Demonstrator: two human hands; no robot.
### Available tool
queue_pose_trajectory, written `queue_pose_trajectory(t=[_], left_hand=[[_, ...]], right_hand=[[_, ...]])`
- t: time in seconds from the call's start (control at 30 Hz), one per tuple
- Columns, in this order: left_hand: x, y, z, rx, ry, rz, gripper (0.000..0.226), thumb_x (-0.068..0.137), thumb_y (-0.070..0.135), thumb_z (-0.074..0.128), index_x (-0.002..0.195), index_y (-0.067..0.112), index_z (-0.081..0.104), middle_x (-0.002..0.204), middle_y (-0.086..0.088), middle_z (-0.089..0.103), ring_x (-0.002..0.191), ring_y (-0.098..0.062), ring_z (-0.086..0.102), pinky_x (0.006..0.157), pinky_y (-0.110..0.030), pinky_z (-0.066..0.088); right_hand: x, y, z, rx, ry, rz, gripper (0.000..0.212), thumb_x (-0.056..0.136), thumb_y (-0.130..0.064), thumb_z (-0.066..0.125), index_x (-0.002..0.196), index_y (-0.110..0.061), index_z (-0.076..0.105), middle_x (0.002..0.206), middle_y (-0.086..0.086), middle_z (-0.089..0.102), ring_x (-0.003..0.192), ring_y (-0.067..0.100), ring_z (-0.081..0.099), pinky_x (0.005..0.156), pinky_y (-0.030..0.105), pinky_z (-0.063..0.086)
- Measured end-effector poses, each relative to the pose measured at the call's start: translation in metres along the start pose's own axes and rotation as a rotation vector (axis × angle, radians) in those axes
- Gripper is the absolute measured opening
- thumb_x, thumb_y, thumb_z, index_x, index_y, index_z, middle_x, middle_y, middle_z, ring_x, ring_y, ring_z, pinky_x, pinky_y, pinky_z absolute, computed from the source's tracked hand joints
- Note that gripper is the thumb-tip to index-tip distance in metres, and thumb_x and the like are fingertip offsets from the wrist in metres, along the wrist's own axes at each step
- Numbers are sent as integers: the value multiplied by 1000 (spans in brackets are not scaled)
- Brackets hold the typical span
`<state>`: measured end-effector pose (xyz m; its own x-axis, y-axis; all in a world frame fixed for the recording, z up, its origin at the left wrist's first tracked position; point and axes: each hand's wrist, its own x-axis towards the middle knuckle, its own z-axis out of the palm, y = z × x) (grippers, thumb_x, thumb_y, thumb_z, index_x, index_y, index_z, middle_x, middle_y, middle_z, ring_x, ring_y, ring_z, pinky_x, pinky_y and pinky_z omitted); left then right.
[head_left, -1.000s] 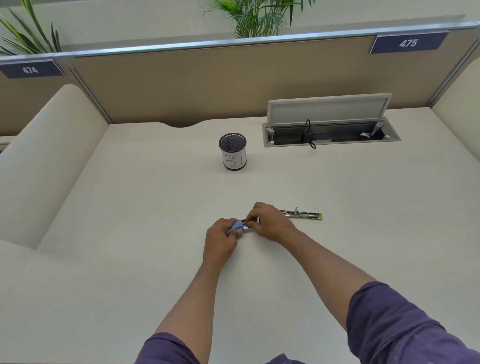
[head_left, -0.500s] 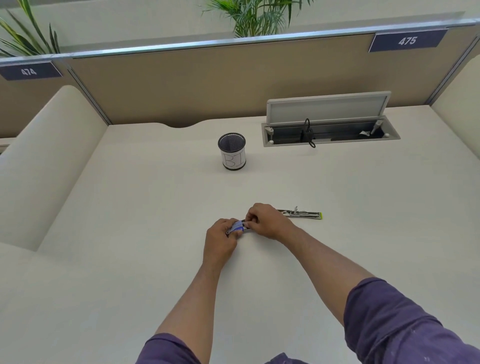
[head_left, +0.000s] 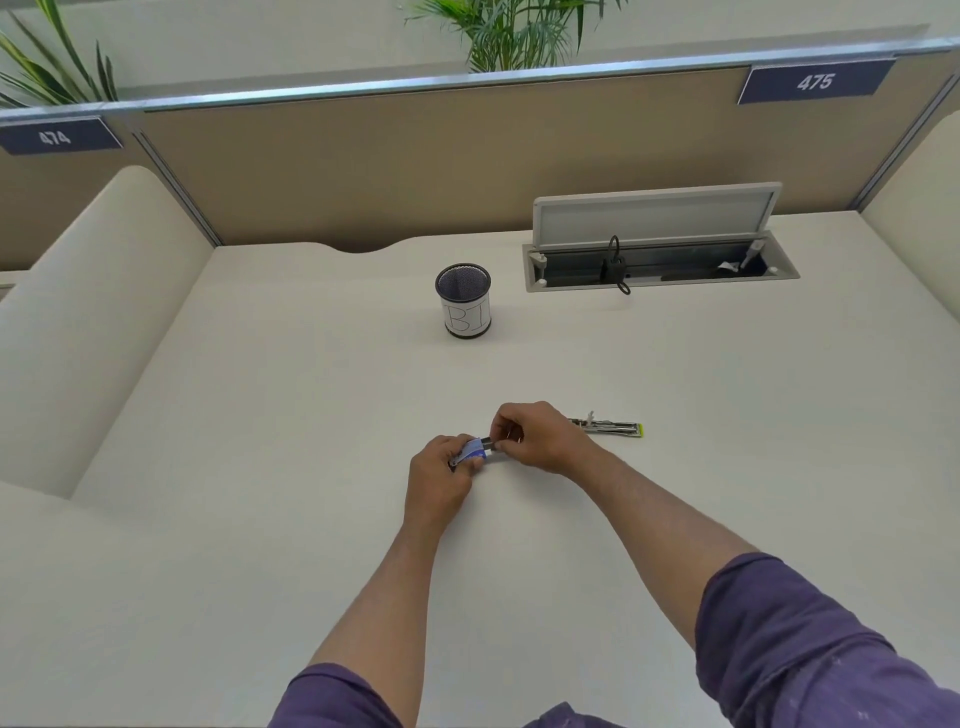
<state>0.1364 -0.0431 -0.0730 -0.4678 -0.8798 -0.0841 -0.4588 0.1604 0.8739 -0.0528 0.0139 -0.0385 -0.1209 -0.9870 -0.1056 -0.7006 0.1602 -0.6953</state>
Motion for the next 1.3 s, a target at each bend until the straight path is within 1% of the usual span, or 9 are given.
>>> queue_pose_trajectory(t=[0.17,0.3,0.53,0.73,0.87,0.97,1.13,1.23,1.3], left_hand=[[0,-1,0,2,1,-10,25,88,11,73,112,18,77,100,7,70,86,10,60,72,-3,40],[0,-2,0,-8,4,-24,26,88,13,74,113,18,76,101,7,70,86,10,60,72,-3,41],[-1,-1,1,4,3,-20,25,87,12,74,111,19,77,101,9,70,89,0,63,73,-4,42],[-1,-1,3,33,5,-13,26,87,12,72,111,20,76,102,12,69,94,0,64,76,-6,45],[-1,-2,4,29,14,-14,26,86,12,72,110,21,77,101,13,69,95,-4,65,79,-14,47],[0,-1,4,27,13,3,24,85,12,73,105,25,77,99,13,69,94,-2,65,79,-19,50],[2,0,-1,77,-18,24,22,85,19,74,103,32,77,93,13,66,87,3,62,70,-6,43],[3,1,-6,113,-18,54,23,86,20,74,104,33,77,91,11,65,85,1,61,68,-9,43],[1,1,-8,154,-27,61,23,87,21,73,106,32,77,91,9,64,83,-3,62,70,-18,47]], right_hand=[[2,2,1,-39,21,6,6,85,-14,75,90,-16,76,87,-6,68,74,9,60,71,19,48],[2,2,2,-42,7,24,7,86,-23,76,87,-18,80,87,-5,66,70,1,56,63,10,38],[6,-4,10,-13,-32,193,12,82,-29,77,84,-18,81,77,-13,62,71,4,58,61,21,46],[11,-11,17,59,-20,328,13,81,-17,71,82,-9,80,87,3,78,79,19,70,65,28,52],[9,-12,25,113,-10,381,18,83,-13,66,83,2,75,76,15,70,66,18,54,59,29,43],[4,-11,28,149,-8,387,21,85,-14,61,83,4,71,67,6,58,62,18,47,59,30,39],[1,-10,28,152,-1,360,26,87,-11,54,87,11,68,66,8,52,62,18,41,59,31,33],[0,-7,24,203,20,349,22,91,-13,57,86,3,71,73,10,65,64,18,51,61,31,40],[-2,-5,23,234,39,349,18,94,-17,57,92,-3,69,84,8,69,69,17,55,65,32,44]])
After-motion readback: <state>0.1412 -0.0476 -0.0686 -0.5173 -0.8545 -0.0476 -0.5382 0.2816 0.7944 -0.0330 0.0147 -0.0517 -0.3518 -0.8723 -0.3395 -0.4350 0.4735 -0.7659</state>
